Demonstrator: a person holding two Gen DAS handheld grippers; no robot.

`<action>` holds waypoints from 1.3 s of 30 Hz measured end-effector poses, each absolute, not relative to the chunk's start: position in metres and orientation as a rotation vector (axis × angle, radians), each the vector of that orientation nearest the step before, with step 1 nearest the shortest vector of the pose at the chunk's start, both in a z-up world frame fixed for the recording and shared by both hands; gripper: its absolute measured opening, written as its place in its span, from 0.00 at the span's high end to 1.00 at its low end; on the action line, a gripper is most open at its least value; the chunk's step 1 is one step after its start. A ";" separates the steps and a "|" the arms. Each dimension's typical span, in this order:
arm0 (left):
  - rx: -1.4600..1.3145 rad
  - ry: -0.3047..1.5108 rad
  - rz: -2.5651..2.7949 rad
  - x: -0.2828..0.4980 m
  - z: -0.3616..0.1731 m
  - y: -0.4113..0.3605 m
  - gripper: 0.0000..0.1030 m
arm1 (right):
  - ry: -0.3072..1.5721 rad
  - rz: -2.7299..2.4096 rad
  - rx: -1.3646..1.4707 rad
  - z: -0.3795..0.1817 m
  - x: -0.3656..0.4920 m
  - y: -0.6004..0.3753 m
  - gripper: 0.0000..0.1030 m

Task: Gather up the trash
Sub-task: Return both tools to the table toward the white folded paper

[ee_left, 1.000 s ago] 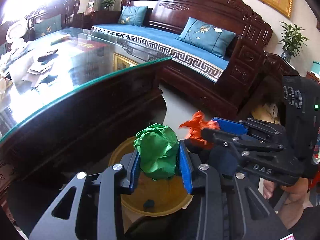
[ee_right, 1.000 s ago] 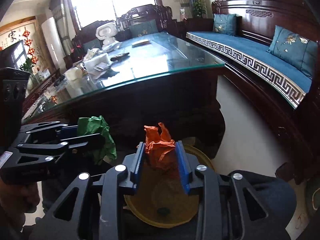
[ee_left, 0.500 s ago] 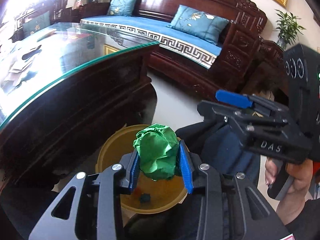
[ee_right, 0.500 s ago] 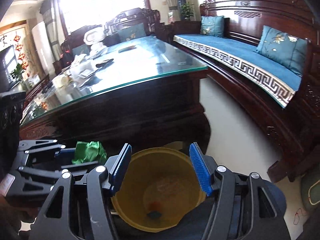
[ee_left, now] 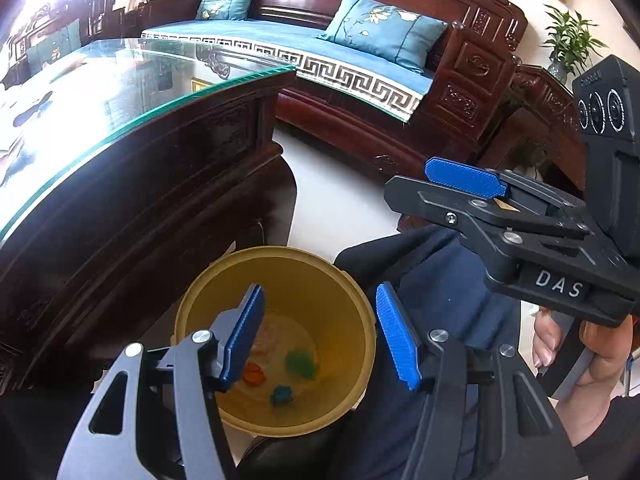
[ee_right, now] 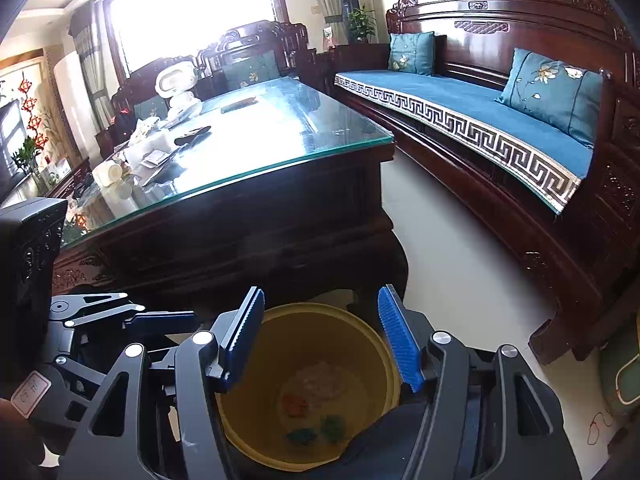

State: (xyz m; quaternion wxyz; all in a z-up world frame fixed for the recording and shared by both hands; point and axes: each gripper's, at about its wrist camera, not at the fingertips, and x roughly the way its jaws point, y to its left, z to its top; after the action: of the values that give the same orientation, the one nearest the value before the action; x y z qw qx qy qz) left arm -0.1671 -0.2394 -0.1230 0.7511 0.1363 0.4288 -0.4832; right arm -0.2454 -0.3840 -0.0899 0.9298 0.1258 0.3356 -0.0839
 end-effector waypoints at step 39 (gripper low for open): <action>-0.122 0.690 -0.423 0.018 -0.029 -0.010 0.07 | 0.569 0.261 0.188 -0.002 -0.029 -0.257 0.51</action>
State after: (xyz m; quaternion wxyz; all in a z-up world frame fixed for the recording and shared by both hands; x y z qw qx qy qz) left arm 0.0175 -0.0103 -0.0295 0.9174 -0.0593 0.3355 -0.2056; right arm -0.0290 -0.2572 -0.0023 0.9471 0.0922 0.2793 0.1284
